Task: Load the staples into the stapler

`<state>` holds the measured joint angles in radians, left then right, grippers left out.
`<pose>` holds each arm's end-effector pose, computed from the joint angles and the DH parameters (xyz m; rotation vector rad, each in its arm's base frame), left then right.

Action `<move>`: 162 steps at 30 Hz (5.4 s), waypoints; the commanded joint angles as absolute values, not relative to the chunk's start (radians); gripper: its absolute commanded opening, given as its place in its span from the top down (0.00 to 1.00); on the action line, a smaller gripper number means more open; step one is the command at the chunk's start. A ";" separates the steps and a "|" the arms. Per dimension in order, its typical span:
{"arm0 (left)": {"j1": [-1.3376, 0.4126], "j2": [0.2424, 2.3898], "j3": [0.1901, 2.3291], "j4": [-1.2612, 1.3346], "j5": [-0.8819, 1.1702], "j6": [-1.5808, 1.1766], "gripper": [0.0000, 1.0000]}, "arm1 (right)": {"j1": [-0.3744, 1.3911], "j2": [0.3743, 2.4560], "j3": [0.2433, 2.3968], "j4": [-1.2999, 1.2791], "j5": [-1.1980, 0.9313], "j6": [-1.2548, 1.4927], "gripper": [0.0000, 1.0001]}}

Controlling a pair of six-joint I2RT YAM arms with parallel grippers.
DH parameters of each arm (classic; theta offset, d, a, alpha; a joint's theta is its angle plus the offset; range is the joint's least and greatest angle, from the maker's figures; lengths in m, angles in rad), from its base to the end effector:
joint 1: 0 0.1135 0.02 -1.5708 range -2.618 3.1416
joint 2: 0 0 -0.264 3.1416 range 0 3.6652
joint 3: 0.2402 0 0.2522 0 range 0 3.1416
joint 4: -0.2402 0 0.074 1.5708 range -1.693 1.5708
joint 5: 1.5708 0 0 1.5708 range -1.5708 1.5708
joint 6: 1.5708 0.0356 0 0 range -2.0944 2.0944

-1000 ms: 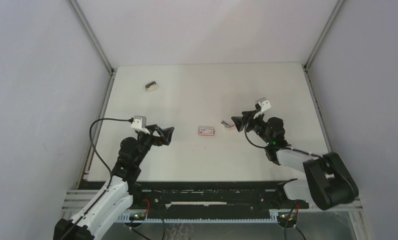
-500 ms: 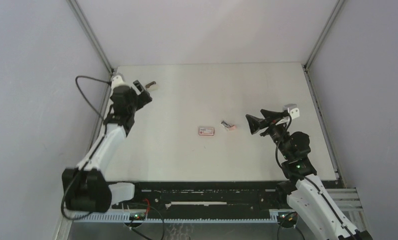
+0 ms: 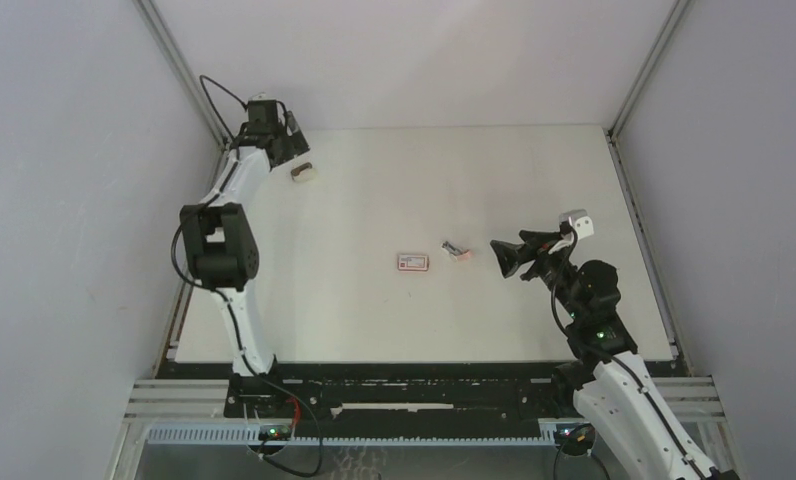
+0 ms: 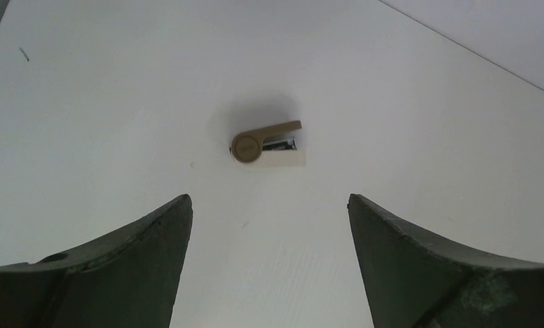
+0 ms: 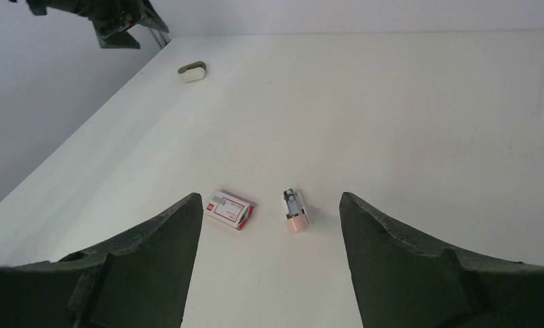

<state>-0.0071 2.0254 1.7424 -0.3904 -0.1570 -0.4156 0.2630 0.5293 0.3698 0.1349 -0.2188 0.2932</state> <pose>0.4733 0.0022 0.2718 -0.5358 2.1698 -0.0538 0.1450 0.0470 0.2645 -0.1490 1.6213 0.6046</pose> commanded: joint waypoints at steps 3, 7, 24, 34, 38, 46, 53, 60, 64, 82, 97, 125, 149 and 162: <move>0.025 2.236 2.065 -0.541 -0.116 -0.366 0.13 | 0.258 0.552 0.413 0.150 -0.258 0.298 0.28; 0.031 2.364 2.245 -0.591 -0.081 -0.362 0.16 | 0.258 0.569 0.414 0.153 -0.268 0.298 0.29; 0.063 2.512 2.310 -0.547 0.120 -0.500 0.25 | 0.255 0.579 0.414 0.138 -0.270 0.298 0.30; 0.031 2.362 2.080 -0.501 0.101 -0.451 0.33 | 0.255 0.570 0.414 0.130 -0.271 0.307 0.31; 0.006 2.339 2.050 -0.529 0.040 -0.409 0.36 | 0.255 0.570 0.411 0.134 -0.274 0.314 0.31; 0.000 2.335 2.051 -0.531 0.032 -0.403 0.55 | 0.255 0.570 0.411 0.133 -0.273 0.311 0.32; -0.013 2.315 2.047 -0.525 0.054 -0.404 0.58 | 0.255 0.577 0.411 0.135 -0.275 0.313 0.32; -0.013 2.292 2.020 -0.449 -0.077 -0.474 0.50 | 0.255 0.579 0.408 0.142 -0.278 0.313 0.32; -0.015 2.307 2.026 -0.401 -0.119 -0.518 0.48 | 0.255 0.586 0.407 0.145 -0.279 0.312 0.32; -0.021 2.476 2.229 -0.470 -0.040 -0.566 0.50 | 0.253 0.594 0.408 0.146 -0.281 0.309 0.32; -0.018 2.509 2.259 -0.517 -0.047 -0.616 0.73 | 0.252 0.581 0.407 0.138 -0.281 0.310 0.32; -0.017 2.411 2.076 -0.546 -0.058 -0.592 0.80 | 0.250 0.532 0.408 0.126 -0.295 0.328 0.32; -0.025 2.126 1.656 -0.214 0.014 -0.633 1.00 | 0.253 0.506 0.403 0.163 -0.313 0.357 0.27; -0.252 1.528 0.821 0.351 0.009 -0.775 1.00 | 0.412 0.735 0.484 0.245 -0.367 0.410 0.15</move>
